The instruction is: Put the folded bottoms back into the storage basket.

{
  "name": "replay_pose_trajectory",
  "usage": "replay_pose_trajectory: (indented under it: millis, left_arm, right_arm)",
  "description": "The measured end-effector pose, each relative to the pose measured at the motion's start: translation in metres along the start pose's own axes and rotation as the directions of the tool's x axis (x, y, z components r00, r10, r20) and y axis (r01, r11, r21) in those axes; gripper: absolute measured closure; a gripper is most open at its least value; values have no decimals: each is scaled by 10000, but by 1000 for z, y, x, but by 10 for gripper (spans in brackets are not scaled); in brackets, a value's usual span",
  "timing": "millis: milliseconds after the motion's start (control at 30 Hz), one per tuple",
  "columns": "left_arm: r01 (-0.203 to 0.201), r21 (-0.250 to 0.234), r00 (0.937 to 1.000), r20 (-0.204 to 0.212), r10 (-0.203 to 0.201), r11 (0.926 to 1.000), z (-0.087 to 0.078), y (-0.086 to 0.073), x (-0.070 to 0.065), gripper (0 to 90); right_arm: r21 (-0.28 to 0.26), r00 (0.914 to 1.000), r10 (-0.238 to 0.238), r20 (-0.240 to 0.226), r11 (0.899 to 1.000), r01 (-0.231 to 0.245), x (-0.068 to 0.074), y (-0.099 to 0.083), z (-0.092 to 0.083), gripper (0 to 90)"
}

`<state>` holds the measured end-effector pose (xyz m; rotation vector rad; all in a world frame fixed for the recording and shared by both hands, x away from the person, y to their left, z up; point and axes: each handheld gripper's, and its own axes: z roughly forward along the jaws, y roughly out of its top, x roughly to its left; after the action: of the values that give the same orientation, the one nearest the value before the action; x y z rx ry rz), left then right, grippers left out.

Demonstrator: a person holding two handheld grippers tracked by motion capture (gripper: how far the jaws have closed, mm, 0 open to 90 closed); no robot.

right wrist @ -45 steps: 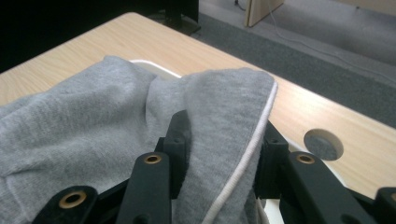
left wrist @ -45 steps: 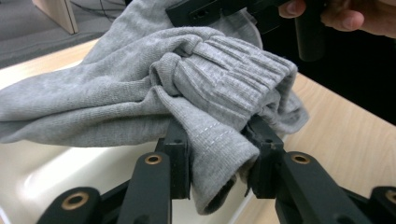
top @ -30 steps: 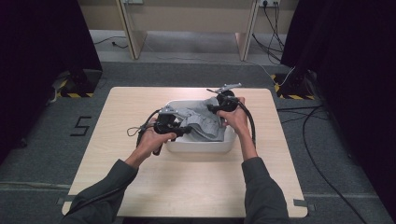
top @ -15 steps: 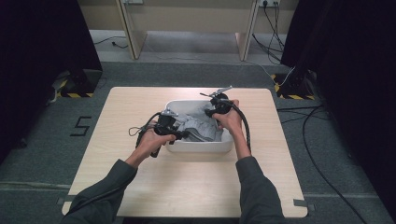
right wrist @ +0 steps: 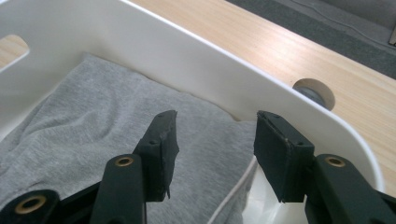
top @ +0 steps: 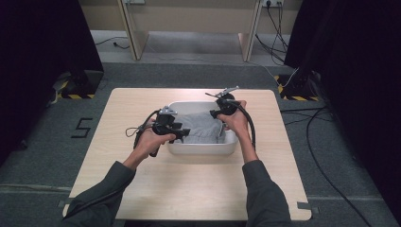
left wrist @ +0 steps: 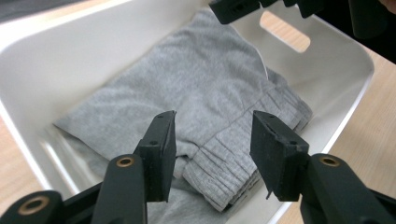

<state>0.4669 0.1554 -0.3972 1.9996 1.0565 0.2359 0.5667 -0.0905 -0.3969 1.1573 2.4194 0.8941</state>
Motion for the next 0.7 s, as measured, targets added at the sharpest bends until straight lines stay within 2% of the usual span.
replay_pose_trajectory:
  millis: [267,367,467,700]
  left_arm:
    - [-13,-203,10000,-23,13,9998,-7,1,0,508]
    - [-28,-241,10000,24,29,9997,-9,-1,-1,495]
    - [-30,-360,10000,35,31,9993,-13,-1,-2,481]
    - [38,-529,9999,134,-31,9986,-21,-3,-4,386]
  right_arm:
    - [-102,9999,-132,56,9999,133,1,-1,-11,481]
    - [-115,9993,-363,82,9993,364,2,-2,-15,467]
    - [-244,9994,-331,-27,9992,330,5,-1,-22,442]
    - [-553,9987,-402,-310,9977,384,9,-7,-35,429]
